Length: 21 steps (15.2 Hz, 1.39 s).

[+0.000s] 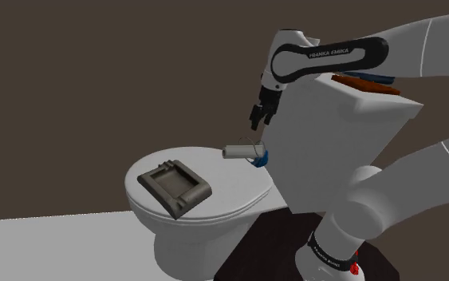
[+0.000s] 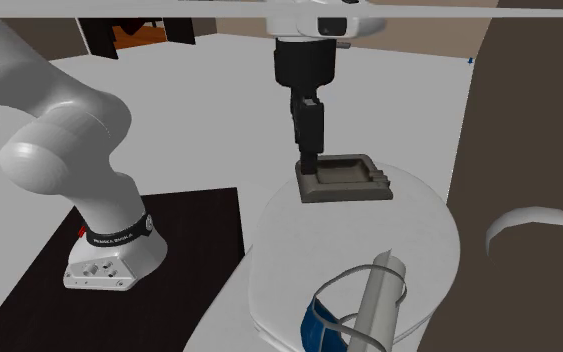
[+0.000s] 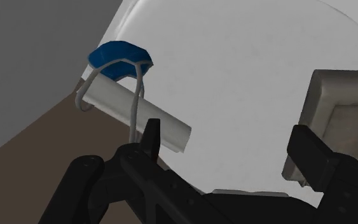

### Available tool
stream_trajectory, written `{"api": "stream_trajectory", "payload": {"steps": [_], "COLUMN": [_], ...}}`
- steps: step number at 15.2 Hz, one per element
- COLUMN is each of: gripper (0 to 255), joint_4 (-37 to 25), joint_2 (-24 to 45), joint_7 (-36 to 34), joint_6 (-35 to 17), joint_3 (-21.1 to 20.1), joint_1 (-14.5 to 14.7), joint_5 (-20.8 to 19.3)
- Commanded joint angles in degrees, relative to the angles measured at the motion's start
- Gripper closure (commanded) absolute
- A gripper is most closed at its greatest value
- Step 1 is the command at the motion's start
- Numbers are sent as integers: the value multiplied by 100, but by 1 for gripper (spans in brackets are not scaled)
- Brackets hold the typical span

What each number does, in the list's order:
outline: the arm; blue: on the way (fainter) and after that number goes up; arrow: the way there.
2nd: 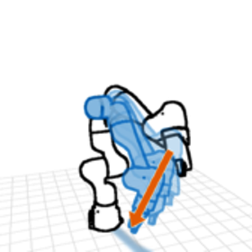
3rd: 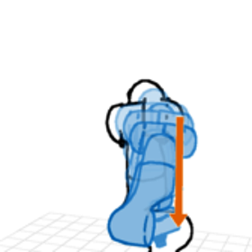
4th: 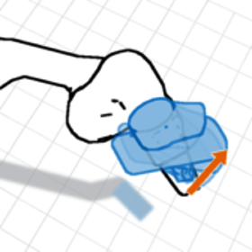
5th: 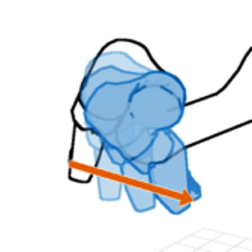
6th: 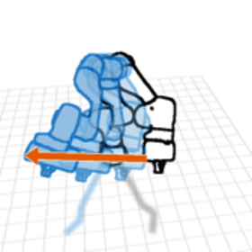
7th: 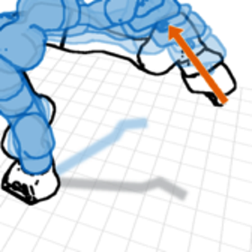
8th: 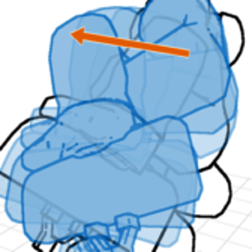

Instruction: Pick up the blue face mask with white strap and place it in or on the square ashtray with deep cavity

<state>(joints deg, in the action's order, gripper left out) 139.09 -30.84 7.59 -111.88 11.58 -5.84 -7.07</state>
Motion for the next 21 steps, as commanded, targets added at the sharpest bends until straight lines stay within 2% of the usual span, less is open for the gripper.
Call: {"api": "stream_trajectory", "payload": {"steps": [1, 6, 11, 21], "gripper": [0, 0, 0, 0], "joint_4": [-119, -385, -832, -648], "joint_2": [407, 1364, 2438, 2922], "joint_7": [161, 623, 1242, 1470], "joint_6": [-311, -1006, -1556, -2173], "joint_3": [209, 699, 1127, 1162], "joint_1": [-30, -69, -90, -78], "joint_5": [41, 309, 881, 1178]}}
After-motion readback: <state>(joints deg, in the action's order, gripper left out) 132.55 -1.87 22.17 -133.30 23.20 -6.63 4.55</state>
